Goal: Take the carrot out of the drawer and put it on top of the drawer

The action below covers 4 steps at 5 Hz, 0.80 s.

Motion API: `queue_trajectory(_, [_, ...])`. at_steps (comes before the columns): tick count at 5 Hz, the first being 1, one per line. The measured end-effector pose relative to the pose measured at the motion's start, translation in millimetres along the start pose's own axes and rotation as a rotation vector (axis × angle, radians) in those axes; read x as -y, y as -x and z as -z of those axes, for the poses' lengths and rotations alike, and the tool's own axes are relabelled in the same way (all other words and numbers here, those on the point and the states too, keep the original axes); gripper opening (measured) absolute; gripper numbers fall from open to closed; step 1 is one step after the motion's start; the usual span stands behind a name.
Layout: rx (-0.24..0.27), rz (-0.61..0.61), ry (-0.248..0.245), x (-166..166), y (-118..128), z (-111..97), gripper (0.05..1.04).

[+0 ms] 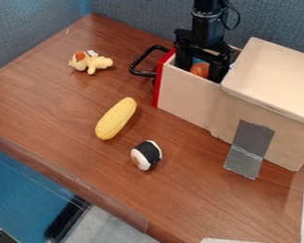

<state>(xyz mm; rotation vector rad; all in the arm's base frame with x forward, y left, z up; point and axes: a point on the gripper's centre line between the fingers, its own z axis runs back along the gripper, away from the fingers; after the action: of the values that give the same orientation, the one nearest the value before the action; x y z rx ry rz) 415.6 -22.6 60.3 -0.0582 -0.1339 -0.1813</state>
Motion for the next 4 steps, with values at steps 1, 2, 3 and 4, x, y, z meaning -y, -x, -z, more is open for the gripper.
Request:
queue_trajectory(1, [0.010, -0.012, -0.001, -2, 0, -1, 0.658])
queue_trajectory(2, [0.011, -0.015, -0.003, -3, 0, -1, 0.565])
queue_trajectory(3, [0.011, -0.038, 0.004, -11, 0, -2, 0.565])
queue_trajectory(4, [0.046, -0.059, 0.027, -15, -5, -15, 0.565])
